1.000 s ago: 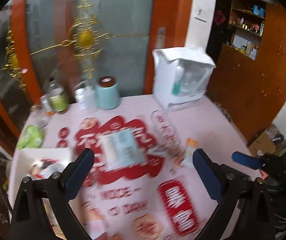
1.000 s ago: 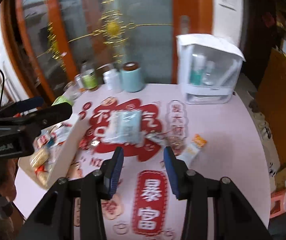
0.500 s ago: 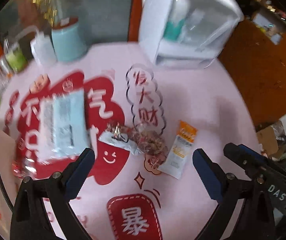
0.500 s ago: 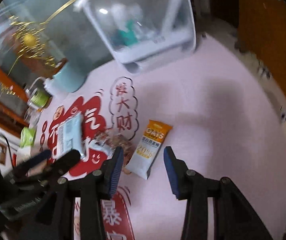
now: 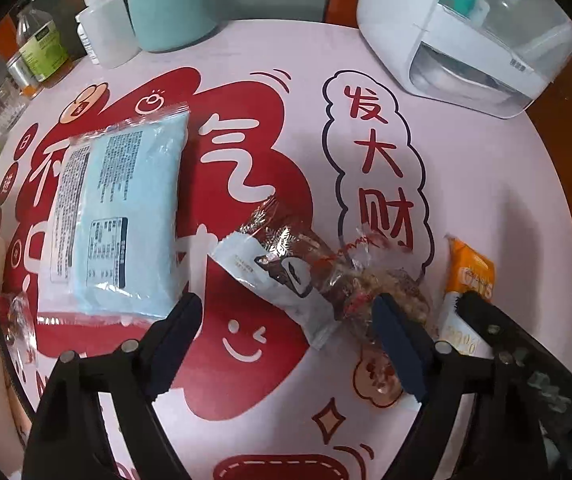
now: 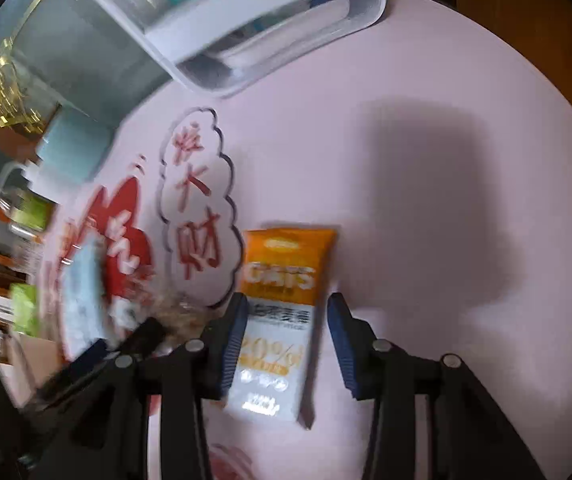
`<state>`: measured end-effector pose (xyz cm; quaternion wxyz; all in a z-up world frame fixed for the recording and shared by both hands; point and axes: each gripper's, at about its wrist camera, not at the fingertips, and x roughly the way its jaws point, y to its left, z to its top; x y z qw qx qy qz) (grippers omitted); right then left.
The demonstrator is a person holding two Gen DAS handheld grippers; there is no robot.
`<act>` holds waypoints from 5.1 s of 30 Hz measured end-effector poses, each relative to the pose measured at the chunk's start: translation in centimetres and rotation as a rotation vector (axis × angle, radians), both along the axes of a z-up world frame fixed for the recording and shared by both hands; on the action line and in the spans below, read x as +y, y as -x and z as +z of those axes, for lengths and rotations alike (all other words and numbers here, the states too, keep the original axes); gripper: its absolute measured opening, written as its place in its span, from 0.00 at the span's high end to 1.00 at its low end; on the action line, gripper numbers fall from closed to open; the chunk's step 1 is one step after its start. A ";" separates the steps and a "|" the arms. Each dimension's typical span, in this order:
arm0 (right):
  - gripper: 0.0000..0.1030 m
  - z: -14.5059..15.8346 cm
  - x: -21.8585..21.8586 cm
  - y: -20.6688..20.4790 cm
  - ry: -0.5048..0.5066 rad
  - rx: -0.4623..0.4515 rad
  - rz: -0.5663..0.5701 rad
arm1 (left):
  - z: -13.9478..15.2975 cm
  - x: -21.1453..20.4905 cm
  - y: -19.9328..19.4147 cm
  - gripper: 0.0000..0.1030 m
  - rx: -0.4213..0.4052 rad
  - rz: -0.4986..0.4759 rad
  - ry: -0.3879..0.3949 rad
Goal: Organize snacks
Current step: 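Grasp the clear bag of brown nuts with left tool while right grasps the orange OATS bar, then carry the nut bag and OATS bar over the white tray, then open both tools to drop the nut bag and OATS bar into the tray, then move both tools from the tray to the blue bag and chocolate bar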
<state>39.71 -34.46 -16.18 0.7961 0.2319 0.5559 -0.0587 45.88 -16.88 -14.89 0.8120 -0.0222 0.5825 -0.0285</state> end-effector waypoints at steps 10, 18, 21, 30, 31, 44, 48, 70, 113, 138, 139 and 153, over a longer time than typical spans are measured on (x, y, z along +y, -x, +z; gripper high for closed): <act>0.76 0.3 0.0 1.6 0.023 -0.009 0.060 | 0.9 -1.0 0.8 0.17 -0.031 -0.060 0.008; 0.77 0.6 -1.8 5.8 0.022 -0.021 0.076 | 0.2 -4.1 0.8 0.17 0.011 -0.121 0.025; 0.79 0.9 -1.8 7.1 0.026 -0.028 0.092 | -0.5 -4.7 0.4 0.17 0.034 -0.100 0.035; 0.82 1.3 -1.8 9.9 -0.006 -0.050 0.104 | -1.0 -5.2 0.6 0.53 0.072 -0.094 0.048; 0.83 1.4 -1.7 10.1 -0.008 -0.051 0.108 | -0.9 -5.0 1.2 0.53 0.080 -0.097 0.059; 0.84 6.7 3.8 15.0 0.005 -0.141 0.235 | 9.6 3.2 13.9 0.53 -0.062 -0.217 0.037; 0.84 10.1 8.2 16.7 0.016 -0.194 0.318 | 12.4 7.8 17.4 0.53 -0.136 -0.213 -0.013; 0.84 20.6 43.9 16.6 0.097 -0.395 0.719 | 18.7 45.3 25.6 0.53 -0.351 0.206 -0.067; 0.75 18.5 46.0 16.7 0.197 -0.252 0.674 | 14.9 46.2 22.7 0.13 -0.244 0.092 0.043; 0.41 36.9 22.3 12.1 0.495 -0.387 0.347 | 33.1 27.6 14.3 0.00 -0.453 -0.253 0.069; 0.41 36.8 21.5 11.1 0.504 -0.378 0.348 | 33.1 26.3 13.2 0.00 -0.451 -0.249 0.061; 0.41 19.0 14.2 -1.8 0.344 -0.157 0.586 | 16.6 14.1 -2.7 0.00 -0.096 -0.090 -0.048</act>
